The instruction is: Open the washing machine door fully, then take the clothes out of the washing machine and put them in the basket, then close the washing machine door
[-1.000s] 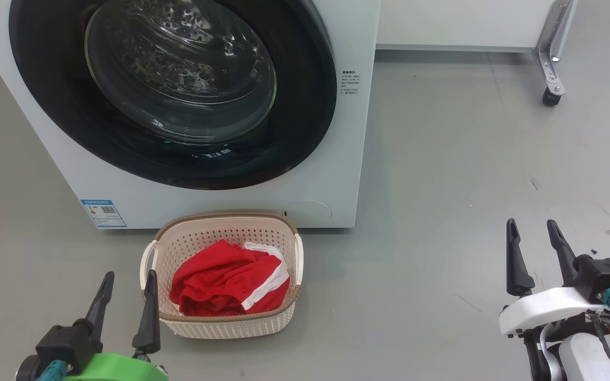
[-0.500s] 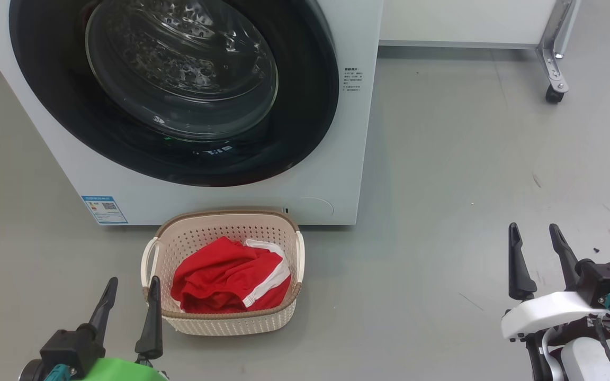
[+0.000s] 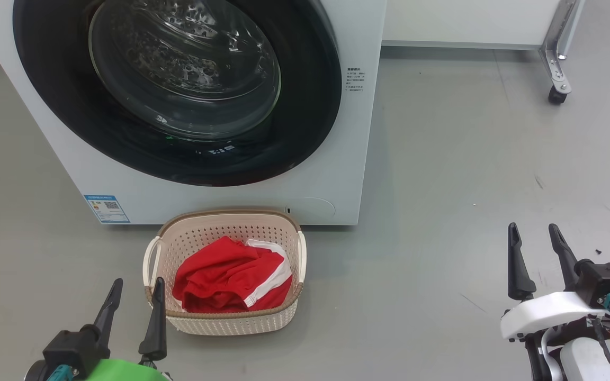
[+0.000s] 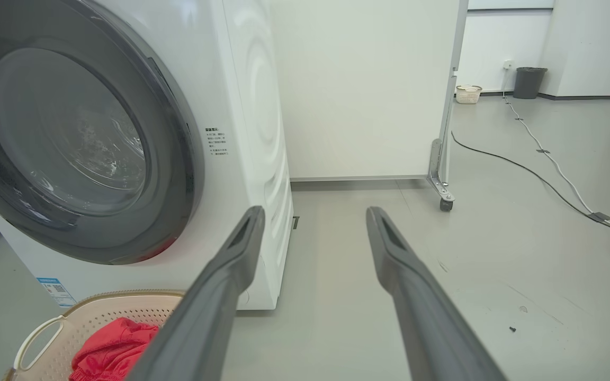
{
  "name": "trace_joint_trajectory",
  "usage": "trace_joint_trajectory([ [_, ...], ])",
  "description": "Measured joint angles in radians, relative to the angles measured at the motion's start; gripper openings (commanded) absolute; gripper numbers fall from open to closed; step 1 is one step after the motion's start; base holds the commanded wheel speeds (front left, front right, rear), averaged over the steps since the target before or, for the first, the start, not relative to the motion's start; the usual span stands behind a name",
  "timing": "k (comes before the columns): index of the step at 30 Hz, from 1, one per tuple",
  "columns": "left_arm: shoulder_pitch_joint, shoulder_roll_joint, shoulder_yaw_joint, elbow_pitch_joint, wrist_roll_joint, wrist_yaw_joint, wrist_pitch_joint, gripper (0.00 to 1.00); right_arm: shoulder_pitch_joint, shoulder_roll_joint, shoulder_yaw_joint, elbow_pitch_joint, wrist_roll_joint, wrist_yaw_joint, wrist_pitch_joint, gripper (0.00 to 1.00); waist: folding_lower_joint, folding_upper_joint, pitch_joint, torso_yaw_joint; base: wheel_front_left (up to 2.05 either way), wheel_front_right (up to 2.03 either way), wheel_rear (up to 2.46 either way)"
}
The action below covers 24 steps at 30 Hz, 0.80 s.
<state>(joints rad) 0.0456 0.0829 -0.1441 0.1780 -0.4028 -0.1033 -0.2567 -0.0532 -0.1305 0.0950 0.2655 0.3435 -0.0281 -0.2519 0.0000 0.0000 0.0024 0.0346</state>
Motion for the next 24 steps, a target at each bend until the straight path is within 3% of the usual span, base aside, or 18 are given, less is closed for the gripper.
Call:
trace_joint_trajectory([
  [24,0.002,-0.003,0.009,0.01,-0.064,-0.009,0.002,1.0,0.001,0.007,-0.013,0.0,-0.012,0.008,0.0,1.0,0.0,0.0,-0.008,-0.002,0.0,0.0,0.0],
])
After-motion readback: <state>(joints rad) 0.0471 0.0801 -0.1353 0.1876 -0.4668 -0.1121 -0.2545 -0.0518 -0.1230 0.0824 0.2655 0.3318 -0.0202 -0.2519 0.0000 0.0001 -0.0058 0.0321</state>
